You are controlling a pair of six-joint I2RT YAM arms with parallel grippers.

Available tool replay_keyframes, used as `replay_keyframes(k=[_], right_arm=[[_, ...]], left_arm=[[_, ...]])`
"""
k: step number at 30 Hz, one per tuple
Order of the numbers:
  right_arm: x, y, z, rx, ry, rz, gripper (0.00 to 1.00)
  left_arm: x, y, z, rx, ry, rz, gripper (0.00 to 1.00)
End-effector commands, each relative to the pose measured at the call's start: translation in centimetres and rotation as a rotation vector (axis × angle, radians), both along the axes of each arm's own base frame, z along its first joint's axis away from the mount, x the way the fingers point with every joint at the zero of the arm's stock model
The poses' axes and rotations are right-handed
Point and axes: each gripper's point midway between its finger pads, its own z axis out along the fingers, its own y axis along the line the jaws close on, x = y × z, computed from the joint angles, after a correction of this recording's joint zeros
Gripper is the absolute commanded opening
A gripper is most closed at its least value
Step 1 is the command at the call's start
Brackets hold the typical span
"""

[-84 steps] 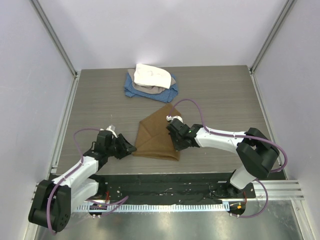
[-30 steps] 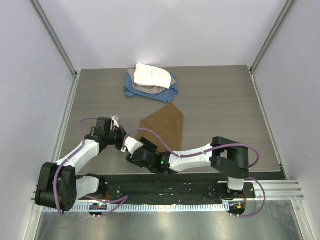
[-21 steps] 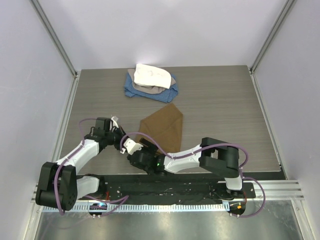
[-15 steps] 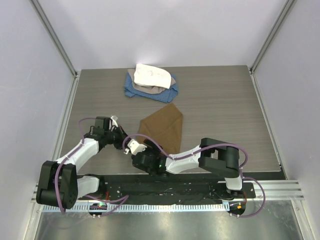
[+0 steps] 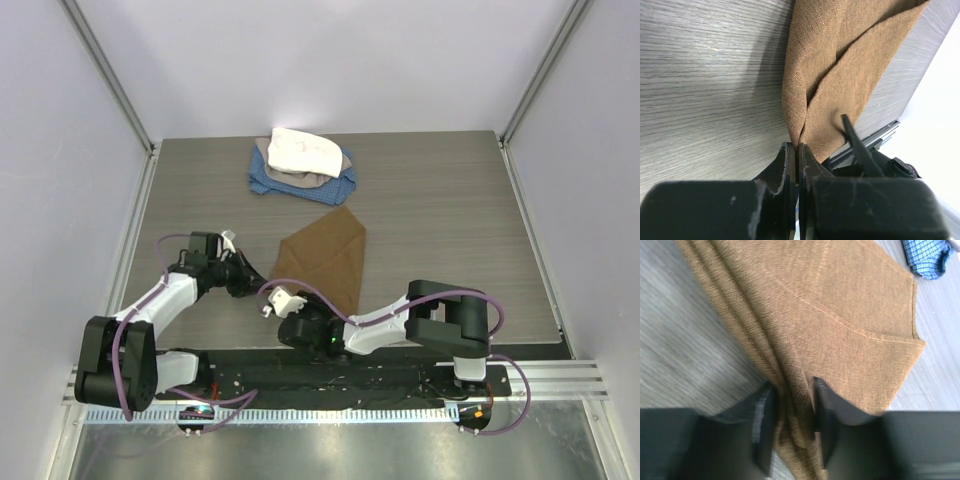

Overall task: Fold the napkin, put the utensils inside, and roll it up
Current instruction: Roll the napkin with the utensil

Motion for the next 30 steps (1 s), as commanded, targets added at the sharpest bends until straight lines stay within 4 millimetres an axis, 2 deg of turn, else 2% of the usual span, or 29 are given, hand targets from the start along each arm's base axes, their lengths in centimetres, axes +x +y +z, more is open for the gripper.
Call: replay_keyframes(k=[1, 2, 5, 6, 8, 9, 10, 11, 12, 14, 15, 16, 17, 18, 19, 21, 22, 24, 27, 30], right_arm=[[-0.5, 1.2, 0.7, 0.029, 0.010, 0.064, 0.27], [-0.7, 1.3, 0.5, 0.020, 0.022, 0.085, 0.21], [-1.4, 1.8, -0.2, 0.002, 0.089, 0.144, 0.01], [-1.8, 2.0, -0.4, -0.001, 0.112, 0.160, 0.01], [-2.6, 2.3, -1.0, -0.018, 0.201, 0.202, 0.01], [-3.1, 1.9, -1.5, -0.040, 0.246, 0.204, 0.01], [-3.2, 2.4, -0.9, -0.020, 0.265, 0.214, 0.01], [-3.7, 2.6, -1.2, -0.019, 0.322, 0.238, 0.01], [-4.0, 2.0, -1.5, -0.046, 0.365, 0.234, 0.01], [-4.2, 2.9, -0.9, -0.002, 0.463, 0.248, 0.01], [-4.5, 2.5, -1.0, -0.021, 0.507, 0.246, 0.01], [-4.5, 3.3, -0.2, 0.022, 0.548, 0.250, 0.01], [-3.9, 3.2, -0.1, 0.037, 0.591, 0.238, 0.01], [-4.9, 3.3, -0.3, 0.048, 0.688, 0.268, 0.01], [-4.8, 4.0, 0.6, 0.082, 0.724, 0.284, 0.01], [-4.3, 3.9, 1.1, 0.130, 0.816, 0.277, 0.01], [-4.6, 4.5, 1.7, 0.165, 0.866, 0.304, 0.01], [-3.7, 4.0, 1.7, 0.200, 0.942, 0.280, 0.01], [-3.8, 4.3, 2.2, 0.264, 1.067, 0.305, 0.01], [-2.9, 4.3, 2.4, 0.334, 1.180, 0.311, 0.01]], left_arm=[[0.9, -0.2, 1.1, -0.015, -0.044, -0.027, 0.00], [1.1, -0.3, 1.1, -0.017, -0.049, -0.027, 0.00], [1.4, 0.1, 0.7, -0.009, -0.066, 0.015, 0.16], [1.5, 0.5, 0.0, 0.013, -0.076, 0.040, 0.28], [1.8, 1.0, -0.2, 0.039, -0.098, 0.073, 0.39], [2.2, 1.8, -0.8, 0.086, -0.112, 0.108, 0.47], [2.5, 2.2, -0.7, 0.104, -0.136, 0.123, 0.52], [2.8, 2.6, -0.9, 0.126, -0.150, 0.145, 0.55], [3.0, 3.3, -1.2, 0.157, -0.161, 0.174, 0.61], [3.5, 3.8, -1.1, 0.174, -0.202, 0.211, 0.66], [3.7, 4.1, -0.9, 0.184, -0.219, 0.224, 0.70], [3.9, 4.5, -0.9, 0.202, -0.238, 0.240, 0.71], [4.0, 4.7, -0.5, 0.213, -0.275, 0.236, 0.72], [4.2, 4.8, -0.3, 0.223, -0.296, 0.237, 0.73], [4.2, 5.1, -0.1, 0.238, -0.317, 0.236, 0.73], [4.1, 5.5, 0.3, 0.265, -0.360, 0.226, 0.74], [4.0, 5.5, 0.5, 0.269, -0.369, 0.221, 0.75], [3.7, 5.8, 0.8, 0.277, -0.394, 0.224, 0.75], [3.4, 5.7, 1.3, 0.271, -0.434, 0.222, 0.76], [2.9, 5.6, 1.7, 0.263, -0.466, 0.213, 0.76]])
